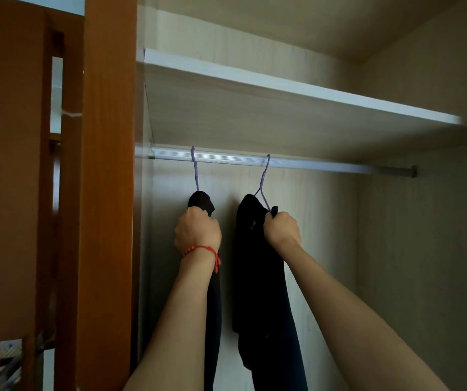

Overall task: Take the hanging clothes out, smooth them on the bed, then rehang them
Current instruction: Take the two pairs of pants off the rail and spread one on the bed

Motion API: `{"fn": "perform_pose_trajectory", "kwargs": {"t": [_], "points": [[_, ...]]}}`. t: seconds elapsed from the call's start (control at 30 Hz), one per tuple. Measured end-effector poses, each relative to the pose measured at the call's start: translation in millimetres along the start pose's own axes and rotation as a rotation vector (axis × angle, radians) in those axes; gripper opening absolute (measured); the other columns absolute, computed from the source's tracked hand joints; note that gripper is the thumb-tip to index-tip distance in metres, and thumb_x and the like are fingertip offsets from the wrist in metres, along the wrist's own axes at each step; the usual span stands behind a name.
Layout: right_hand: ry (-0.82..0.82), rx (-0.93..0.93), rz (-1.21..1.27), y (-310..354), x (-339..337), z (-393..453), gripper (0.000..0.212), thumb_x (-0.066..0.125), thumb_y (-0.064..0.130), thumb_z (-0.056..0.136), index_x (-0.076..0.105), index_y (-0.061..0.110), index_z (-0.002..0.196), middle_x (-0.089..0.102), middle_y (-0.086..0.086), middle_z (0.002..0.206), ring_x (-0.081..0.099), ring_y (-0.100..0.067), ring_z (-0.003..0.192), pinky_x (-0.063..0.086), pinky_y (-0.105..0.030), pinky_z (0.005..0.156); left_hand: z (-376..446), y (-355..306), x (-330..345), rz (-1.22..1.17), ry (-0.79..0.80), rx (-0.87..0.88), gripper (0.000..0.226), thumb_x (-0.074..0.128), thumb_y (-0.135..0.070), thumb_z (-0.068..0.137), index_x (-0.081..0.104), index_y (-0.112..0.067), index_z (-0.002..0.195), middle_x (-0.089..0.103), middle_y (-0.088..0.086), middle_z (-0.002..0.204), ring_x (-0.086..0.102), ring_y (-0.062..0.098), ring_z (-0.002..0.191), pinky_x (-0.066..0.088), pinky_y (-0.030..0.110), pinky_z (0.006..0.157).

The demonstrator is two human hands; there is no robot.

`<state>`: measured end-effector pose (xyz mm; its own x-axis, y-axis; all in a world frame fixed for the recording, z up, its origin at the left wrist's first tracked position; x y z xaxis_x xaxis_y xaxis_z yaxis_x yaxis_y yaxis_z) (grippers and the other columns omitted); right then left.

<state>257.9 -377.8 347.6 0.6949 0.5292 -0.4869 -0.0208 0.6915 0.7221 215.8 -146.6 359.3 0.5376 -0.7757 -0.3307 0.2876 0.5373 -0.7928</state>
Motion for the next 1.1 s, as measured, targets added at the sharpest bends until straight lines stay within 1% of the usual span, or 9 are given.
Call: {"fn": "perform_pose_trajectory", "kwargs": {"t": [0.2, 0.37, 0.47, 0.53, 0.67, 0.8, 0.93, 1.0, 1.1], "points": [[-0.068, -0.067, 0.008, -10, -20, 8, 0.044, 0.035, 0.035, 0.096, 0.059, -0.001, 0.088, 0.064, -0.021, 0.094, 0.061, -0.039, 0.091, 0.044, -0.036, 0.07, 1, -11, 2, -0.07, -0.068, 0.076, 0.033, 0.039, -0.02, 0.096, 0.058, 0.008, 0.096, 0.063, 0.027, 0.103, 0.059, 0.044, 0.098, 0.048, 0.044, 0.078], [-0.109, -0.085, 0.041, -5, -29, 11, 0.041, 0.035, 0.035, 0.096, 0.054, 0.003, 0.079, 0.063, -0.021, 0.089, 0.062, -0.04, 0.089, 0.044, -0.037, 0.068, -3, -17, 0, -0.065, -0.099, 0.098, 0.033, 0.039, -0.019, 0.096, 0.058, 0.008, 0.099, 0.062, 0.029, 0.107, 0.057, 0.045, 0.102, 0.045, 0.044, 0.078], [-0.163, -0.08, 0.043, -5, -41, 7, 0.045, 0.035, 0.034, 0.097, 0.06, -0.004, 0.093, 0.064, -0.024, 0.1, 0.06, -0.04, 0.095, 0.046, -0.037, 0.074, -8, -10, 5, -0.077, -0.088, 0.084, 0.033, 0.039, -0.019, 0.096, 0.058, 0.009, 0.099, 0.062, 0.029, 0.107, 0.057, 0.044, 0.102, 0.045, 0.042, 0.077], [-0.188, -0.07, 0.033, -12, -50, 0, 0.045, 0.036, 0.033, 0.098, 0.059, -0.006, 0.099, 0.063, -0.025, 0.105, 0.059, -0.04, 0.098, 0.043, -0.035, 0.072, -12, -4, 9, -0.104, -0.077, 0.081, 0.032, 0.039, -0.018, 0.096, 0.057, 0.008, 0.097, 0.063, 0.029, 0.105, 0.058, 0.043, 0.1, 0.044, 0.04, 0.074], [-0.183, -0.043, 0.027, -39, -62, -22, 0.042, 0.037, 0.032, 0.097, 0.058, -0.004, 0.089, 0.064, -0.023, 0.099, 0.059, -0.039, 0.09, 0.037, -0.03, 0.065, -35, 2, 20, -0.126, -0.025, 0.118, 0.032, 0.038, -0.018, 0.097, 0.056, 0.009, 0.095, 0.063, 0.028, 0.102, 0.057, 0.042, 0.095, 0.032, 0.032, 0.063], [-0.182, 0.032, 0.0, -83, -77, -48, 0.039, 0.04, 0.033, 0.096, 0.056, 0.0, 0.085, 0.063, -0.023, 0.097, 0.059, -0.039, 0.091, 0.037, -0.031, 0.067, -61, 13, 33, -0.138, 0.042, 0.159, 0.028, 0.039, -0.018, 0.096, 0.051, 0.003, 0.08, 0.062, 0.029, 0.096, 0.057, 0.042, 0.088, 0.03, 0.032, 0.061], [-0.171, 0.122, -0.011, -132, -97, -80, 0.039, 0.04, 0.035, 0.095, 0.05, 0.005, 0.073, 0.064, -0.024, 0.092, 0.061, -0.039, 0.088, 0.04, -0.032, 0.066, -86, 24, 42, -0.179, 0.106, 0.168, 0.03, 0.04, -0.017, 0.095, 0.054, 0.007, 0.083, 0.061, 0.031, 0.094, 0.055, 0.044, 0.088, 0.028, 0.031, 0.063], [-0.183, 0.156, -0.022, -151, -111, -98, 0.038, 0.041, 0.034, 0.095, 0.049, 0.007, 0.07, 0.064, -0.022, 0.088, 0.062, -0.039, 0.086, 0.04, -0.032, 0.067, -96, 30, 47, -0.214, 0.133, 0.165, 0.03, 0.041, -0.016, 0.095, 0.048, 0.001, 0.071, 0.061, 0.031, 0.092, 0.055, 0.043, 0.085, 0.027, 0.031, 0.062], [-0.194, 0.182, -0.051, -170, -130, -129, 0.04, 0.042, 0.03, 0.096, 0.048, 0.007, 0.064, 0.058, -0.011, 0.071, 0.059, -0.032, 0.074, 0.04, -0.03, 0.062, -110, 34, 52, -0.237, 0.155, 0.177, 0.043, 0.043, -0.013, 0.094, 0.029, -0.012, 0.054, 0.06, 0.031, 0.083, 0.054, 0.042, 0.08, 0.024, 0.031, 0.061]]}}
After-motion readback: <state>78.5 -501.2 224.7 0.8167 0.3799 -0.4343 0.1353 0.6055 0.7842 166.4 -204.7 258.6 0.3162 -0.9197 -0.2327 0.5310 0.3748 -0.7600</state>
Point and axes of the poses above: each hand's wrist, its own z-axis towards the middle knuckle, its own x-axis out of the palm, y = z × x, the point moved 10 cm from there along z, towards the middle knuckle
